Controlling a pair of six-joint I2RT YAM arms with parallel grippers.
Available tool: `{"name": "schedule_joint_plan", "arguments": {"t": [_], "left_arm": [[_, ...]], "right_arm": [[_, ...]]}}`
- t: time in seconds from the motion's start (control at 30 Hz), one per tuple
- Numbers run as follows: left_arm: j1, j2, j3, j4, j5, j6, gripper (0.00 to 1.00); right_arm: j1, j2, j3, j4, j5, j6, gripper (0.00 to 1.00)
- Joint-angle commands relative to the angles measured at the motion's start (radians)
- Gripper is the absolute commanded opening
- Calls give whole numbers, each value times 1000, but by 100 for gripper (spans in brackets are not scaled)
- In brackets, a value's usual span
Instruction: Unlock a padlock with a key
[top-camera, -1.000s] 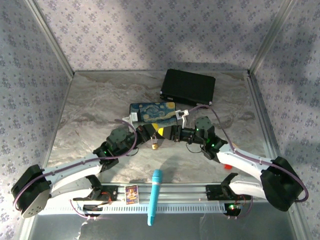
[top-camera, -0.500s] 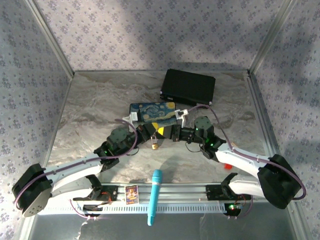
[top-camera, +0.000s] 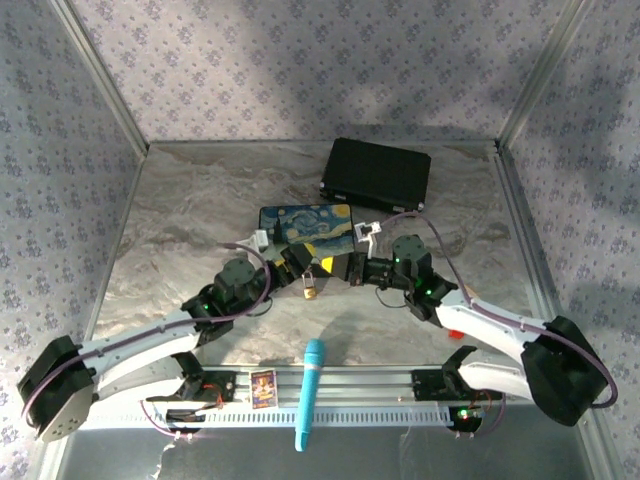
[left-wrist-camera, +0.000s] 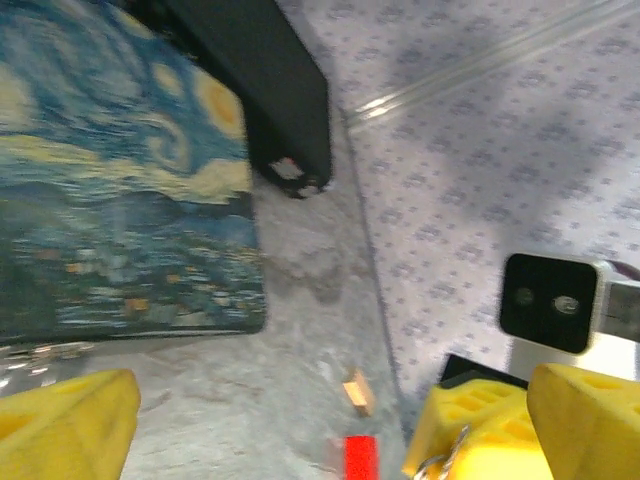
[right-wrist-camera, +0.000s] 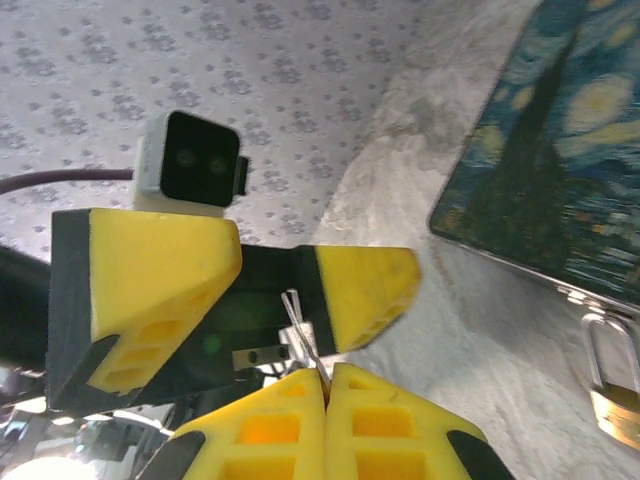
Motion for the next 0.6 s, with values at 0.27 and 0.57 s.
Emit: {"name": "schedule_joint_plan", "arguments": {"t": [0.27, 0.57], "left_arm": [[6, 171, 89, -274, -34, 189, 58], [-48, 386, 124, -196, -72, 269, 57]], "right_arm": [[-35, -58, -10, -403, 206, -146, 0], [-13, -50, -69, -381, 235, -139, 0]]}}
